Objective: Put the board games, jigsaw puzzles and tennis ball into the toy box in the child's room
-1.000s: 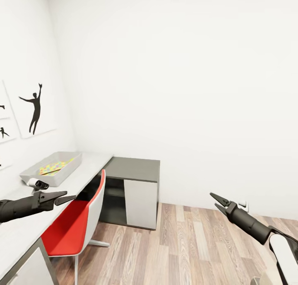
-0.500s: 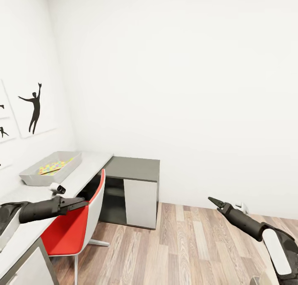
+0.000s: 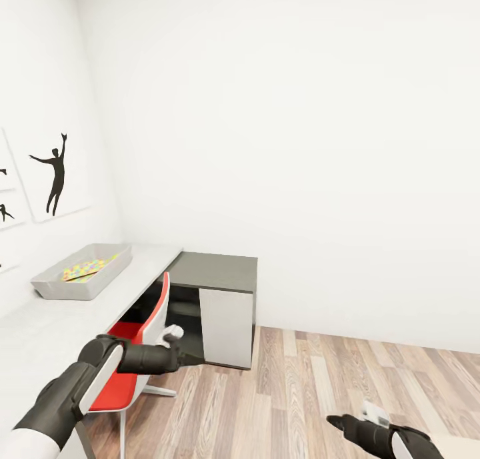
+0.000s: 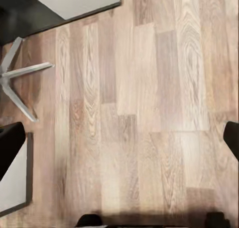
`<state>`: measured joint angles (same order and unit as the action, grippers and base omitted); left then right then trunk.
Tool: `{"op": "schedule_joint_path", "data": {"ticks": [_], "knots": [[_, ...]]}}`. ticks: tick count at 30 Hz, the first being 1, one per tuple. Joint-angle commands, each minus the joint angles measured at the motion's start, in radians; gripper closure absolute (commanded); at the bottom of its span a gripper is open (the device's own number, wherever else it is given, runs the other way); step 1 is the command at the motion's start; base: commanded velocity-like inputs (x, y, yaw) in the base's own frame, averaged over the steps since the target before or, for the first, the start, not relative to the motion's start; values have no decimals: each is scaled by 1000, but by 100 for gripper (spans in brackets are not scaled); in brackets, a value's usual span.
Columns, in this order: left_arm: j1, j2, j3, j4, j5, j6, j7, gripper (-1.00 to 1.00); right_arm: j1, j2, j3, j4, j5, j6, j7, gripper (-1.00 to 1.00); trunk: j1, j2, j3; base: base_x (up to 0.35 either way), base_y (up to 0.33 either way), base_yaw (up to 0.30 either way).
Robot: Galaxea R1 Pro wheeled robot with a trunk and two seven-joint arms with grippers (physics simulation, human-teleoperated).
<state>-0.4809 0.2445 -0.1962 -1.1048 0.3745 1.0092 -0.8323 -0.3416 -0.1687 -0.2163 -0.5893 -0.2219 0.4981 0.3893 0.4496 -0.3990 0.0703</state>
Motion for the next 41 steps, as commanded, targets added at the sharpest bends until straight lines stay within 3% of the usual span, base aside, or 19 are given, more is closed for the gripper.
{"op": "schedule_joint_path", "data": {"ticks": [1, 2, 5, 6, 9, 12, 15, 17, 19, 22, 25, 32, 41], "knots": [[-1, -6, -7, 23, -12, 0, 39, -100, 0, 6, 0, 28, 22, -13, -21, -100, 0, -1, 0, 0, 0, 0], [-1, -21, -17, 78, -40, -16, 116, -100, 0, 21, 7, 83, 69, -54, -70, -100, 0, -1, 0, 0, 0, 0], [-1, -58, -28, 219, -86, -97, 254, -100, 0, 56, 14, 186, 133, -140, -180, -100, 0, -1, 0, 0, 0, 0], [-1, -75, -31, 300, -99, -155, 314, -100, 2, 72, 16, 234, 151, -184, -238, -100, 0, -1, 0, 0, 0, 0], [-1, -98, -34, 480, -115, -289, 433, -100, 8, 94, 19, 334, 172, -267, -350, -100, 0, -1, 0, 0, 0, 0], [-1, -129, -37, 704, -123, -475, 598, -100, 12, 110, 21, 469, 181, -374, -459, -100, 0, -1, 0, 0, 0, 0], [2, -144, -40, 861, -125, -636, 732, -100, 11, 115, 20, 532, 182, -446, -508, -100, 0, -1, 0, 0, 0, 0], [17, -150, -41, 992, -125, -802, 847, -100, 27, 114, 19, 555, 181, -486, -529, -100, 0, -1, 0, 0, 0, 0], [73, -149, -42, 1052, -124, -954, 929, -100, 81, 108, 18, 565, 180, -505, -538, -100, 0, -1, 0, 0, 0, 0], [163, -146, -43, 1079, -123, -1093, 981, -100, 145, 105, 16, 569, 181, -514, -542, -100, 0, -1, 0, 0, 0, 0], [245, -151, -42, 1090, -121, -1159, 998, -100, 187, 105, 18, 571, 180, -515, -544, -100, 0, -1, 0, 0, 0, 0], [288, -195, -35, 1086, -121, -1186, 997, -100, 204, 128, 17, 572, 174, -518, -543, -100, 0, -1, 0, 0, 0, 0], [291, -199, -35, 1088, -120, -1187, 997, -100, 205, 126, 14, 572, 176, -518, -543, -100, 0, -1, 0, 0, 0, 0]]}}
